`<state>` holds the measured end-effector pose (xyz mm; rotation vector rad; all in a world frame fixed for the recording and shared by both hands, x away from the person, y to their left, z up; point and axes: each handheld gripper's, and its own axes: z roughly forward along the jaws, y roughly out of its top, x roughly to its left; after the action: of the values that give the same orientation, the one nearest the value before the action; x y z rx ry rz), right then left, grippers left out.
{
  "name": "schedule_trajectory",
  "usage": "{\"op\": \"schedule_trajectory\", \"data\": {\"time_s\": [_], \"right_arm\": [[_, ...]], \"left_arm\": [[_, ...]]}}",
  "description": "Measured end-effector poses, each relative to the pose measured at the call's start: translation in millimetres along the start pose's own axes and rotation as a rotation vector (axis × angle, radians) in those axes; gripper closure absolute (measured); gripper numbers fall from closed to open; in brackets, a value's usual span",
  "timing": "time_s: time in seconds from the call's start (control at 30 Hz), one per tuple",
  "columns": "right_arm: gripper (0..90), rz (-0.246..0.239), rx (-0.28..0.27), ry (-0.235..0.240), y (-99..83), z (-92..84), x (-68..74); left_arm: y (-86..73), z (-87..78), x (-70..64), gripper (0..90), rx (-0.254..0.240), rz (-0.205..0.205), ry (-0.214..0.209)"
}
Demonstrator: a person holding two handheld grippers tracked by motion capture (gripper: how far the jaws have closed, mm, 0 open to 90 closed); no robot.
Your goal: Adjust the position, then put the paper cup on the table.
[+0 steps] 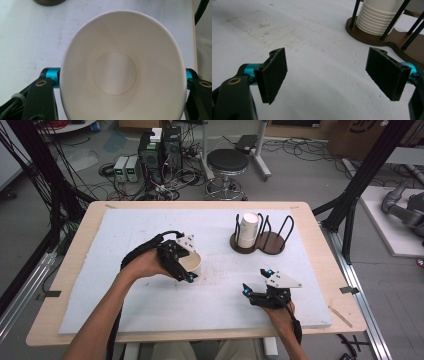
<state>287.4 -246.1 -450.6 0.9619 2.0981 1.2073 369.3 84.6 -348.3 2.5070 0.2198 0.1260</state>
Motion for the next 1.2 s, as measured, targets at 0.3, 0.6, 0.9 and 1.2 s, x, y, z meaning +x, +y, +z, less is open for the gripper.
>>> {"op": "schedule_trajectory", "data": {"time_s": [0.3, 0.6, 0.9, 1.2], "right_arm": [[17.9, 0.008, 0.001, 0.001, -0.1, 0.1, -0.5], [17.9, 0.009, 0.002, 0.002, -0.1, 0.2, -0.9], [17.9, 0.013, 0.005, -0.001, 0.0, 0.4, -0.8], [17.9, 0.005, 0.014, -0.002, 0.3, 1.2, 0.0]], "left_arm": [[2.0, 2.9, -0.5, 30.1, 0.002, 0.008, 0.005], [1.3, 2.4, 1.1, 30.0, 0.004, 0.002, 0.012], [4.3, 7.1, 1.2, 30.1, 0.024, 0.003, 0.017], [7.9, 15.5, 4.2, 30.2, 0.052, 0.000, 0.020]]}}
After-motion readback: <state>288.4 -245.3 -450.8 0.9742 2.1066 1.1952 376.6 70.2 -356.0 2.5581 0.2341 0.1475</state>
